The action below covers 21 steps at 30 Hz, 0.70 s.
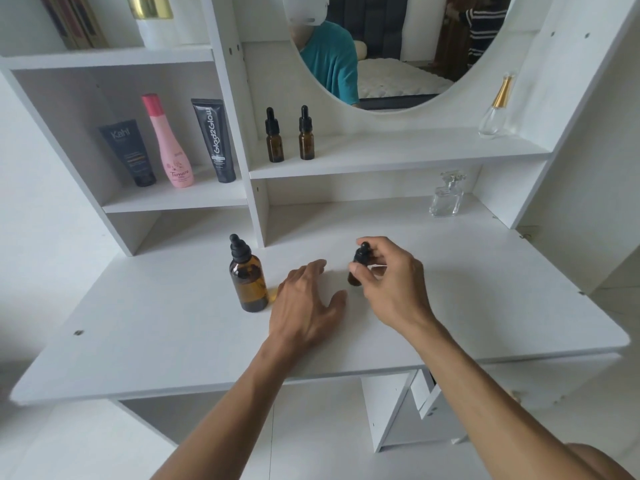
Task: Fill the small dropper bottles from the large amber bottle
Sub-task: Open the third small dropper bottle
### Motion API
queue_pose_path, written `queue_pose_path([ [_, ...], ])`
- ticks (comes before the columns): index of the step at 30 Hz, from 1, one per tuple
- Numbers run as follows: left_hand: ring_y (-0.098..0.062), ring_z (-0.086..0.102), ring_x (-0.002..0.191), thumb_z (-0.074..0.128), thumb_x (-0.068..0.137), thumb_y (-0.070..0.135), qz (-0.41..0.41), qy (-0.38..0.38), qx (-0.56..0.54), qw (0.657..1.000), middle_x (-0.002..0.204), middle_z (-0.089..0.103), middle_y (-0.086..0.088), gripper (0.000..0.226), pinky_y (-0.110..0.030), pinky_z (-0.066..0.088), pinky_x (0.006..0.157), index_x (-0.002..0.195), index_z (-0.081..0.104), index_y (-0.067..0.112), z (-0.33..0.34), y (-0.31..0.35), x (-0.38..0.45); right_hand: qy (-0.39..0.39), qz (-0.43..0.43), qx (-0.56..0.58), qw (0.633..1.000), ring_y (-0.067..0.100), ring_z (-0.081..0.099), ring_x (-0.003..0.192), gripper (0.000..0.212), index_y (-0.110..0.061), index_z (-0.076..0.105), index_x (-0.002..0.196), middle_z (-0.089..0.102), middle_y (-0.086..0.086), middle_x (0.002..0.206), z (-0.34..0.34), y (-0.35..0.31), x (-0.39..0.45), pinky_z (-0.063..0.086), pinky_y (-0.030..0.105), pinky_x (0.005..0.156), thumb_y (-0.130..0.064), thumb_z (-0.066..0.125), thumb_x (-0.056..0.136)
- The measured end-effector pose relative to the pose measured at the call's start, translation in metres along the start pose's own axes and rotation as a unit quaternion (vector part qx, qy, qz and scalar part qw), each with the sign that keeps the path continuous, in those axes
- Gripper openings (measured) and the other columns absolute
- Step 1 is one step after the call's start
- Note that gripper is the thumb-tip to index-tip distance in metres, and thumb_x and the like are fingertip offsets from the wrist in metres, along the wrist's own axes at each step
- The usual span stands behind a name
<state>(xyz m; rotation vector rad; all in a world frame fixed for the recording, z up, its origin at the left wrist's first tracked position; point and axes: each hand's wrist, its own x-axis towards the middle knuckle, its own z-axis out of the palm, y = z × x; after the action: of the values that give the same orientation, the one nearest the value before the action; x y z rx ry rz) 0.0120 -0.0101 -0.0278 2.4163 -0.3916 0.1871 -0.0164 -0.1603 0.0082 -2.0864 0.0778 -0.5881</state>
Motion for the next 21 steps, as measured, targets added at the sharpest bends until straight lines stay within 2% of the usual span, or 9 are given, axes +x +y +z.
queue_pose_path([
  [3, -0.019, 0.05, 0.127, 0.068, 0.085, 0.04, -0.002, 0.01, -0.022, 1.0, 0.134, 0.061, 0.001, 0.065, -0.033, 0.042, 0.102, 0.142, 0.047, 0.017, -0.002, -0.001, -0.006, -0.032, -0.018, -0.001, 0.999, 0.001, 0.065, 0.083, 0.031, -0.016, 0.069, 0.115, 0.071, -0.005, 0.098, 0.012, -0.009, -0.001, 0.053, 0.019, 0.083, -0.011, 0.076, 0.085],
  [6, -0.018, 0.056, 0.119, 0.068, 0.084, 0.035, -0.007, 0.031, -0.044, 0.999, 0.124, 0.066, 0.001, 0.053, -0.032, 0.047, 0.093, 0.133, 0.055, 0.018, -0.003, -0.003, -0.006, -0.061, -0.03, -0.013, 0.998, -0.011, 0.061, 0.079, 0.028, -0.016, 0.071, 0.11, 0.072, -0.007, 0.095, 0.023, -0.01, -0.003, 0.048, 0.01, 0.079, -0.01, 0.077, 0.083],
  [13, -0.017, 0.062, 0.097, 0.065, 0.081, 0.017, -0.024, 0.061, -0.083, 0.994, 0.101, 0.071, 0.003, 0.032, -0.035, 0.051, 0.082, 0.112, 0.064, 0.017, -0.005, -0.003, -0.007, -0.093, -0.017, -0.021, 0.995, -0.016, 0.06, 0.081, 0.024, -0.017, 0.072, 0.104, 0.07, -0.014, 0.088, 0.032, -0.007, -0.005, 0.042, 0.001, 0.073, -0.008, 0.079, 0.082],
  [21, -0.013, 0.061, 0.085, 0.066, 0.079, 0.018, -0.023, 0.075, -0.102, 0.992, 0.088, 0.069, 0.007, 0.022, -0.03, 0.051, 0.075, 0.101, 0.068, 0.019, -0.006, -0.004, -0.006, -0.1, -0.028, -0.026, 0.994, -0.001, 0.063, 0.086, 0.024, -0.018, 0.072, 0.103, 0.069, -0.013, 0.09, 0.03, -0.011, -0.002, 0.04, 0.0, 0.072, -0.019, 0.082, 0.081],
])
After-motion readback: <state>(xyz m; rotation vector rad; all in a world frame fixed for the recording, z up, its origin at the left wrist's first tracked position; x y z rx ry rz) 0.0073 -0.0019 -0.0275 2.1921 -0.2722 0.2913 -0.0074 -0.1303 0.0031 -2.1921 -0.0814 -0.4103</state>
